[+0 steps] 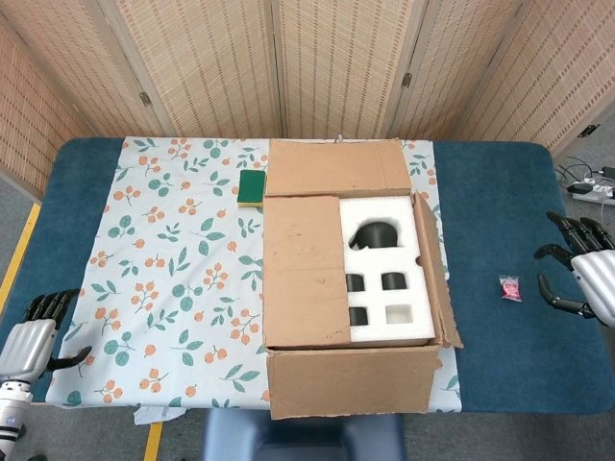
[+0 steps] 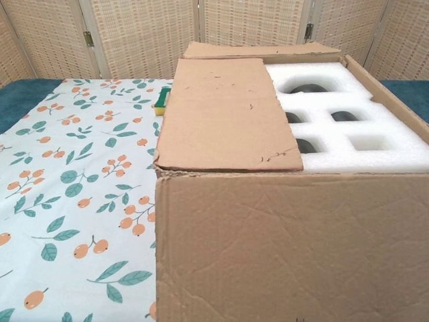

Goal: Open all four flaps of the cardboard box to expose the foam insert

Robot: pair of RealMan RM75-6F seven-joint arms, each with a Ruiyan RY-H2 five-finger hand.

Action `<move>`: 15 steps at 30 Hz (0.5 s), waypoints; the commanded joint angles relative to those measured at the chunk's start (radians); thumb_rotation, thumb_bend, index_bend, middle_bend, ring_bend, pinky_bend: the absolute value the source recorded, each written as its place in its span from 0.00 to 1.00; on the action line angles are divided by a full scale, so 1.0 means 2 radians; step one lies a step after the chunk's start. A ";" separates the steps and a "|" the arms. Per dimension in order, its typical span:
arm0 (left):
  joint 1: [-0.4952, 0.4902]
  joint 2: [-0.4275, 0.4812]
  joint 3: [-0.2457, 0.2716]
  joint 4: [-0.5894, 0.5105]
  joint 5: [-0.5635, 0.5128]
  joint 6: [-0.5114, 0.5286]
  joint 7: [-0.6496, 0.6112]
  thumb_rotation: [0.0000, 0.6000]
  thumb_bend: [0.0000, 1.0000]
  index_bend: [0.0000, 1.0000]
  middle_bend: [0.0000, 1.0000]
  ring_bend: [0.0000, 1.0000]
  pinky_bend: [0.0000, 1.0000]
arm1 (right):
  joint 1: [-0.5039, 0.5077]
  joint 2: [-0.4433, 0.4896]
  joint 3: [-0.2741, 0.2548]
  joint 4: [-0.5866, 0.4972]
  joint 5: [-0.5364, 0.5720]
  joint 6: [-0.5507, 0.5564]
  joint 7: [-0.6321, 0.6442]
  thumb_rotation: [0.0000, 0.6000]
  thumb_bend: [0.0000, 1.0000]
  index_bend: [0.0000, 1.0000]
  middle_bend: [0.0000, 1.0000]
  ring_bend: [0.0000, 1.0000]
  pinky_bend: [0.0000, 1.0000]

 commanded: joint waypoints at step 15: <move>-0.066 0.099 -0.041 -0.135 0.064 0.002 0.091 1.00 0.44 0.06 0.31 0.25 0.21 | -0.086 -0.190 0.014 0.158 0.021 0.107 0.012 0.39 0.58 0.08 0.00 0.00 0.00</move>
